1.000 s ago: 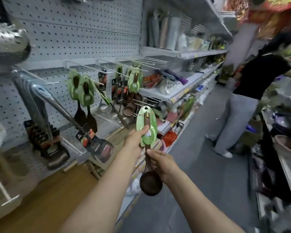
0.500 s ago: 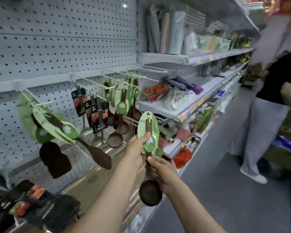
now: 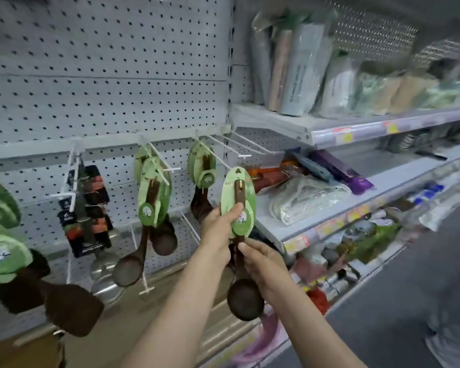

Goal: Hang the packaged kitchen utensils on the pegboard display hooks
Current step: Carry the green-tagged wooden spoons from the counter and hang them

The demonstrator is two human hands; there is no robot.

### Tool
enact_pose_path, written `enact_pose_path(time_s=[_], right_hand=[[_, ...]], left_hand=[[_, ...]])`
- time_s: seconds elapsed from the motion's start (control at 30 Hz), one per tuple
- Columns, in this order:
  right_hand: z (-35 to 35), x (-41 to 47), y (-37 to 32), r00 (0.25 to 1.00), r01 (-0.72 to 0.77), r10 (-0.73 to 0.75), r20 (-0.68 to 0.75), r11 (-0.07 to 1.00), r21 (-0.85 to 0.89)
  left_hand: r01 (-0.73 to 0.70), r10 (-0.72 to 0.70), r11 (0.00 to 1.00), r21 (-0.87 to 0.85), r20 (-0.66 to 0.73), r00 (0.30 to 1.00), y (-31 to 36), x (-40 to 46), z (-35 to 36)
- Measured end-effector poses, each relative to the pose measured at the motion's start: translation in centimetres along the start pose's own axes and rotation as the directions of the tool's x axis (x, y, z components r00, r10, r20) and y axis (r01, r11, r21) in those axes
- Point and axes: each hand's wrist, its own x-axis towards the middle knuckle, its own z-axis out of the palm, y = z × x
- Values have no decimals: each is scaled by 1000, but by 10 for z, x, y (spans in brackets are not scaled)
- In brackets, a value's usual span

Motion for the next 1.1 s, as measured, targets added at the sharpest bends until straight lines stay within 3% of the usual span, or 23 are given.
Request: enact_pose_path(time_s=[0.23,0.57,1.1], right_hand=[[-17,34,-14,990,-73,77,115,997,-41],[-29,72,-6,975,-140,148,169,989,-58],[13,157,-3,992,-87,104,73,975,-206]], left_hand=[[-27,27,1000,1,-104,994,-8,26,16],[-108,103,993,-46,-108,989,-31,50,1],[-176,183,982,66,-130,974,-11,123,-19]])
